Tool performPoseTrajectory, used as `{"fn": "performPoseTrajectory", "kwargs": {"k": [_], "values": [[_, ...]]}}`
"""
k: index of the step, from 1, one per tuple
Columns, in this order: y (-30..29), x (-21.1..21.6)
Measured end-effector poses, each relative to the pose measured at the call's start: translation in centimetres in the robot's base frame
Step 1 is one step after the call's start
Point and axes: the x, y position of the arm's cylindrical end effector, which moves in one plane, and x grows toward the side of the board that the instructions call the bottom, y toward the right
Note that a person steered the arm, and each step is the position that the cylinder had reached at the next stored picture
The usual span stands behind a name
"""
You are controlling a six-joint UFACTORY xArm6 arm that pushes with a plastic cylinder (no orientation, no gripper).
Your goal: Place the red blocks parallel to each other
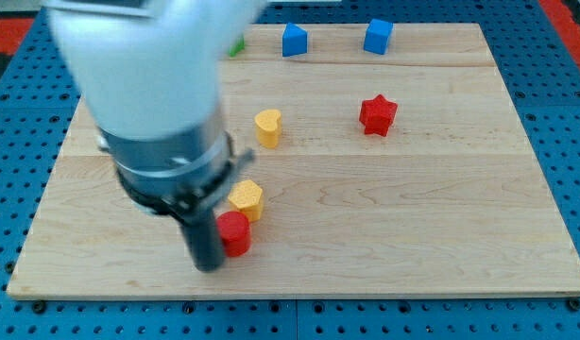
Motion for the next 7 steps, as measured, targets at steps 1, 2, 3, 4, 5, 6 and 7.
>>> {"fn": "performPoseTrajectory", "kwargs": {"k": [1, 2, 3, 4, 5, 6, 7], "values": [[1.0, -1.0], [8.3, 1.3], [7.9, 2.4], [8.9, -1.8], [10.2, -7.8], [11.7, -5.6], [13.6, -3.7]]}}
